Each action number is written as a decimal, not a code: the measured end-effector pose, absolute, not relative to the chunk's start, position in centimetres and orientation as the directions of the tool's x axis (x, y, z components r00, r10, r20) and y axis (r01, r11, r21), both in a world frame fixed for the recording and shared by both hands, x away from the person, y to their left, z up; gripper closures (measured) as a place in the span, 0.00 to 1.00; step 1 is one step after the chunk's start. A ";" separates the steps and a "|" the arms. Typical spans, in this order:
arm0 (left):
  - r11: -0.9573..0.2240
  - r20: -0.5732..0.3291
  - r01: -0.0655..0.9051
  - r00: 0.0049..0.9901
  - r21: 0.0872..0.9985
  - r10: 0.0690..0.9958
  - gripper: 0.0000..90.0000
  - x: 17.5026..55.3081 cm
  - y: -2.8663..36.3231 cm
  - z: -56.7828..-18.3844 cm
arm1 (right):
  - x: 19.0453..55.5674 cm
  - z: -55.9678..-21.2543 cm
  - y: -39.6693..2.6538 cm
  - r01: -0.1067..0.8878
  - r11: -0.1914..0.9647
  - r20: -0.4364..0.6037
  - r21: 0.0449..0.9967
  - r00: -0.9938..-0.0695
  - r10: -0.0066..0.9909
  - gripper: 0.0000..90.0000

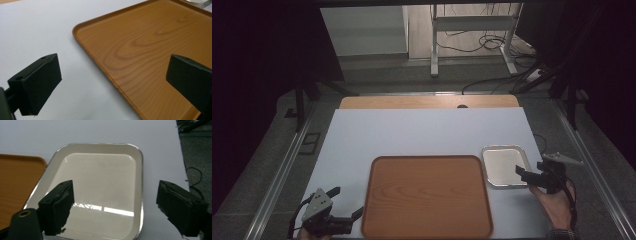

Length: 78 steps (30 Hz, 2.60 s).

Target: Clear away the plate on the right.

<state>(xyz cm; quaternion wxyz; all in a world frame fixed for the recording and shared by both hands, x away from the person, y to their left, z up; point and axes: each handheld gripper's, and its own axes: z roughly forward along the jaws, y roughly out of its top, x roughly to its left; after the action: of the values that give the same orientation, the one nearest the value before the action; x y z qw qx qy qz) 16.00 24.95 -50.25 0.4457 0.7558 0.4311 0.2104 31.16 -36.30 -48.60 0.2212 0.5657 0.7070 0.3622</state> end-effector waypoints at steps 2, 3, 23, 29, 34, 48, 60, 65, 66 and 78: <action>-0.230 -0.067 0.464 0.539 0.855 0.840 0.00 16.0 25.0 -50.2 | 31.5 -48.7 -36.6 0.650 0.089 0.108 0.755 -0.257 0.960 0.24; -0.229 -0.067 0.465 0.538 0.855 0.840 0.00 16.0 25.0 -50.2 | 31.9 -48.8 -36.9 0.663 0.085 0.116 0.743 -0.254 0.960 0.27; -0.224 -0.070 0.465 0.534 0.857 0.842 0.00 16.0 25.0 -50.3 | 35.1 -50.0 -39.5 0.744 0.089 0.145 0.662 -0.244 0.959 0.71; -0.224 -0.070 0.466 0.534 0.856 0.843 0.00 16.1 25.0 -50.3 | 35.7 -50.6 -39.6 0.776 0.078 0.185 0.626 -0.245 0.952 0.82; -0.227 -0.067 0.465 0.535 0.856 0.842 0.00 16.0 25.0 -50.3 | 36.1 -50.6 -39.7 0.798 0.042 0.249 0.601 -0.236 0.939 0.95; -0.226 -0.068 0.465 0.533 0.856 0.843 0.00 16.0 25.0 -50.3 | 35.3 -49.4 -40.8 0.779 -0.062 0.335 0.624 -0.195 0.922 0.98; -0.228 -0.064 0.463 0.533 0.856 0.843 0.00 16.0 25.0 -50.2 | 34.3 -48.3 -40.1 0.753 -0.077 0.351 0.654 -0.211 0.913 0.98; -0.228 -0.064 0.464 0.533 0.856 0.843 0.00 16.0 25.0 -50.2 | 33.8 -48.0 -39.6 0.749 -0.078 0.362 0.658 -0.224 0.905 0.98; -0.228 -0.064 0.463 0.533 0.856 0.843 0.00 16.0 25.0 -50.2 | 33.7 -48.0 -39.4 0.748 -0.079 0.366 0.658 -0.227 0.902 0.98; -0.227 -0.064 0.461 0.534 0.858 0.843 0.00 16.0 25.0 -50.2 | 32.8 -47.8 -37.3 0.757 -0.051 0.374 0.651 -0.261 0.890 0.98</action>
<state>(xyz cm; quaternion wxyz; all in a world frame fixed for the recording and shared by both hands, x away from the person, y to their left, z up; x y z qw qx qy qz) 16.01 25.01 -50.23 0.4464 0.7536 0.4326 0.2136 32.76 -37.27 -47.76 0.0822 0.6022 0.6838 0.4037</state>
